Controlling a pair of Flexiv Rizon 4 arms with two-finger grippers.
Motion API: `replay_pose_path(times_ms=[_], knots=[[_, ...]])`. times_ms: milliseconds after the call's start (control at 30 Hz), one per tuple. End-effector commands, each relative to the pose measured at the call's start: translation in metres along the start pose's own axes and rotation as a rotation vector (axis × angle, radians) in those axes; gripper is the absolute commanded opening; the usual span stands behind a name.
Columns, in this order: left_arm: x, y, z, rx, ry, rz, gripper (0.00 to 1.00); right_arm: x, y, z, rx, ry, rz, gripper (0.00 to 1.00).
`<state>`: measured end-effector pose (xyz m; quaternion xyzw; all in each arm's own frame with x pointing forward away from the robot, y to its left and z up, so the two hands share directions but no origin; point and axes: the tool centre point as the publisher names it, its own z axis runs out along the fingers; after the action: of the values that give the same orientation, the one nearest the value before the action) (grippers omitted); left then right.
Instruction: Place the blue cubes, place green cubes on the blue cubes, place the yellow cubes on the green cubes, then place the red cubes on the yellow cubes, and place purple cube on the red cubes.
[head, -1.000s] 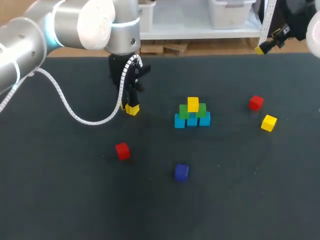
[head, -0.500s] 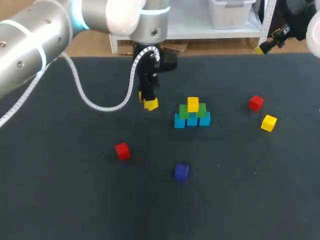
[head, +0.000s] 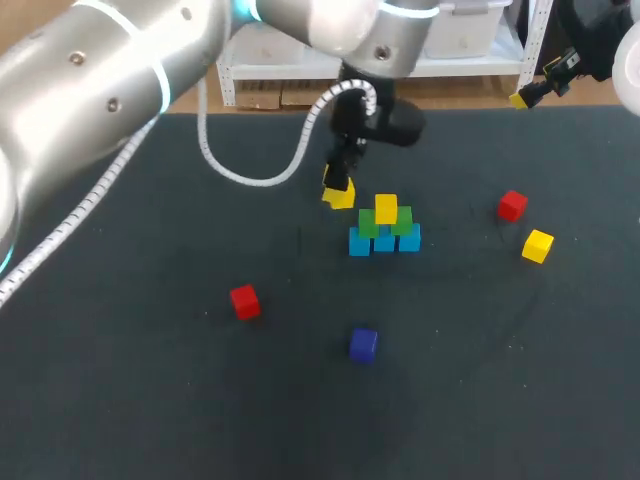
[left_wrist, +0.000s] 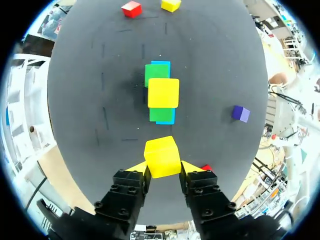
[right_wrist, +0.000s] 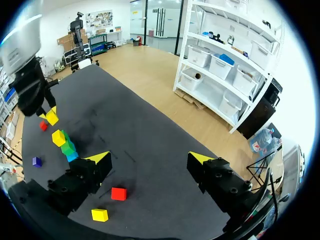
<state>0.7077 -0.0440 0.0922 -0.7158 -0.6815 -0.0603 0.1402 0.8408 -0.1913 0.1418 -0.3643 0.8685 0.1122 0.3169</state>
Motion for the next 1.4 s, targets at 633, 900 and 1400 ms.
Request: replay_pose_path(times_ms=[633,900,1400], knots=[[-0.021,-0.013,0.012,-0.035,0.028,-0.042,0.0,0.001,0.001,-0.001,0.0,-0.001,0.0,1.0],[-0.019,-0.012,0.02,-0.058,0.009,-0.061,0.0,0.001,0.001,-0.001,0.0,-0.001,0.0,1.0],[-0.018,-0.004,0.023,-0.085,-0.024,-0.024,0.08,0.001,0.001,-0.001,0.0,-0.001,0.0,1.0]])
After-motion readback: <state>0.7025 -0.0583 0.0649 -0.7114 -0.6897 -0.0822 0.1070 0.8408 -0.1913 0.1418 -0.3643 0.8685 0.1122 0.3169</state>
